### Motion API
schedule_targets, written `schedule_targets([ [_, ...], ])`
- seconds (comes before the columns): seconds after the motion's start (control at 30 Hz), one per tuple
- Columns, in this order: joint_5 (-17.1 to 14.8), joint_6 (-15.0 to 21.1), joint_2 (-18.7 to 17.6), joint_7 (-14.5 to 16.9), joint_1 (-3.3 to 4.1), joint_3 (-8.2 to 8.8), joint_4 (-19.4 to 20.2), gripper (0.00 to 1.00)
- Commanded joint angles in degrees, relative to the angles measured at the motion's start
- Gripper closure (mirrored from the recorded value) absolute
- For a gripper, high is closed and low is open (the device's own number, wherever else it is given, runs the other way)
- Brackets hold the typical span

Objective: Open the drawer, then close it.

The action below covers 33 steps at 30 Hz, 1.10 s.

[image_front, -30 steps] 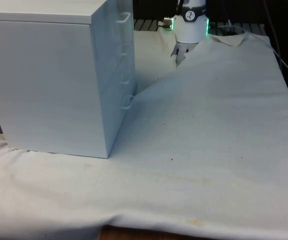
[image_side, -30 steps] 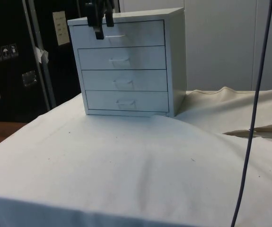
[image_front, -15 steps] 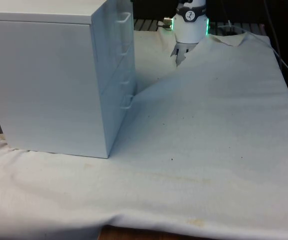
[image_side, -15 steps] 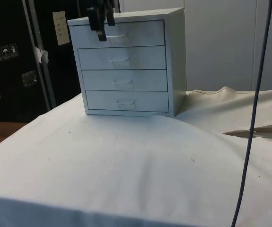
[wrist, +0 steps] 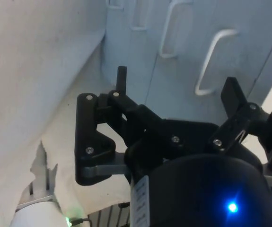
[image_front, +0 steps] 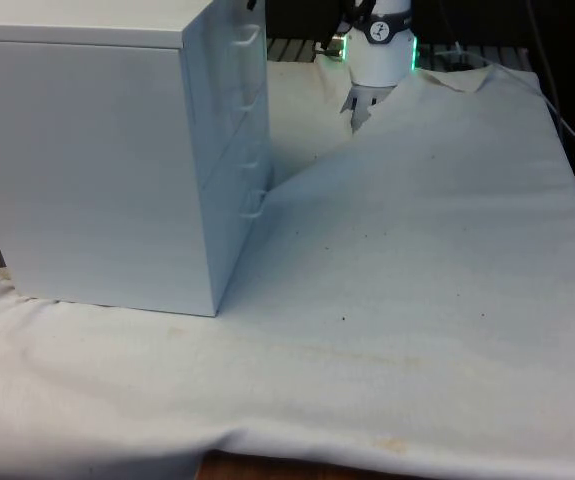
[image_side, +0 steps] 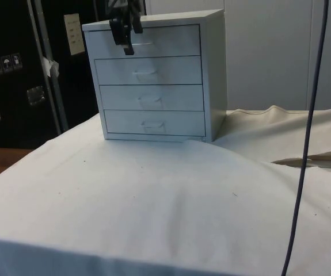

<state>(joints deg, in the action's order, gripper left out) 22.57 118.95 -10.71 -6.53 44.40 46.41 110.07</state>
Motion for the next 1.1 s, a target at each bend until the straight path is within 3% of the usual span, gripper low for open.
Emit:
schedule_targets([
  [0.0,0.80,0.34,-0.34,-0.63,0.11,0.11,0.23,0.00],
  [0.9,0.57,3.67,-3.90,-2.18,-0.69,0.69,1.55,0.02],
  [1.0,0.52,3.84,-4.07,-2.18,-0.80,0.74,1.55,0.16],
  [1.07,0.52,3.95,-4.18,-2.23,-0.86,0.74,1.55,0.36],
])
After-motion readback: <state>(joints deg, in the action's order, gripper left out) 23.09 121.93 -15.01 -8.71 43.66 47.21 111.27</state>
